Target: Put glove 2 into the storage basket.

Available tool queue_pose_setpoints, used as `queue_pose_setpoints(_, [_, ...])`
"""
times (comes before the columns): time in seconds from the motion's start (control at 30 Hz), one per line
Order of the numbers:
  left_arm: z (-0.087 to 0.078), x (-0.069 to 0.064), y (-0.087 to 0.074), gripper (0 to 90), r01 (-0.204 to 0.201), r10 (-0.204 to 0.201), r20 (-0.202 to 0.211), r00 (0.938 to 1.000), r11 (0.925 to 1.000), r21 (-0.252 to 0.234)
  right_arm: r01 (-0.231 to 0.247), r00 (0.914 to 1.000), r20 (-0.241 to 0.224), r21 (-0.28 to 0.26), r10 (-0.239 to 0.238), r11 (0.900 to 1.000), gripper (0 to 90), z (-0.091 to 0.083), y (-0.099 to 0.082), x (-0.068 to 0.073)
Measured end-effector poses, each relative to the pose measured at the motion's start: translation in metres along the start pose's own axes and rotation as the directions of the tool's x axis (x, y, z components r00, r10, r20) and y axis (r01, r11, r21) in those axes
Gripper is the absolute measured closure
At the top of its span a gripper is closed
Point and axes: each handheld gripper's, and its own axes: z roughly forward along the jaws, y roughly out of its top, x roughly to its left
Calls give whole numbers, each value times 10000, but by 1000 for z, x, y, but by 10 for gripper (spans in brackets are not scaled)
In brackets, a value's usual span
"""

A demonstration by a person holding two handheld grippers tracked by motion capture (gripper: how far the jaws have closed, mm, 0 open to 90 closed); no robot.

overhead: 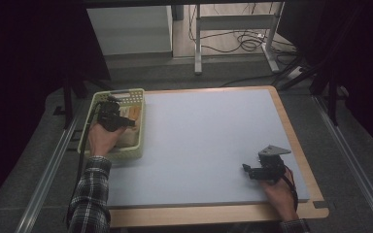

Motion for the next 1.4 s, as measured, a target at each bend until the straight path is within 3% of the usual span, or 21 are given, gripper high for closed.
queue_pose_setpoints(0.07, [2, 2, 0, 451, 101, -104, 202, 9997, 9998, 162, -1, 10000, 0, 3, 1, 10000, 191, 0, 0, 0])
queue_pose_setpoints(0.1, [5, 3, 0, 451, 168, -176, 222, 9996, 9992, 356, -1, 10000, 0, 3, 1, 10000, 191, 0, 0, 0])
queue_pose_setpoints(0.13, [13, 6, 2, 531, 281, -313, 457, 9985, 9972, 687, 8, 10000, 0, -4, -8, 10000, 191, 0, 0, 0])
queue_pose_setpoints(0.23, [26, 7, 5, 562, 517, -636, 1131, 9915, 9931, 1054, -1, 10000, -2, 1, 1, 10000, 190, 0, 0, 0])
queue_pose_setpoints(0.3, [31, 4, 7, 564, 544, -693, 1315, 9889, 9921, 1134, 0, 10000, -1, -1, 0, 10000, 191, 0, 0, 0])
queue_pose_setpoints(0.4, [32, 0, 10, 570, 439, -583, 1245, 9905, 9924, 1153, 1, 10000, -1, -4, -1, 10000, 191, 0, 0, 0])
queue_pose_setpoints(0.47, [30, 1, 10, 528, 471, -579, 1133, 9919, 9943, 957, 5, 10000, -6, -9, -5, 10000, 191, 0, 0, 0])
queue_pose_setpoints(0.6, [20, 2, 8, 359, 368, -400, 703, 9967, 9983, 460, 3, 10000, -2, -5, -3, 10000, 191, 0, 0, 0])
queue_pose_setpoints(0.67, [12, 2, 6, 329, 319, -322, 504, 9982, 9995, 58, 6, 10000, -5, -7, -6, 10000, 191, 0, 0, 0])
queue_pose_setpoints(0.7, [6, 2, 3, 268, 121, -109, 416, 9991, 9995, -299, 6, 10000, -3, -6, -6, 10000, 190, 0, 0, 0])
queue_pose_setpoints(0.8, [0, 0, 0, 198, -199, 207, 130, 9997, 9981, -588, 7, 10000, -3, -6, -7, 10000, 191, 0, 0, 0])
queue_pose_setpoints(1.1, [-15, -4, -12, 92, -795, 789, -101, 9968, 9874, -1366, -2, 10000, -2, 0, 2, 10000, 191, 0, 0, 0])
queue_pose_setpoints(1.4, [-25, -9, -22, 37, -1052, 1009, -340, 9943, 9793, -1731, 1, 10000, 3, 0, -1, 10000, 191, 0, 0, 0])
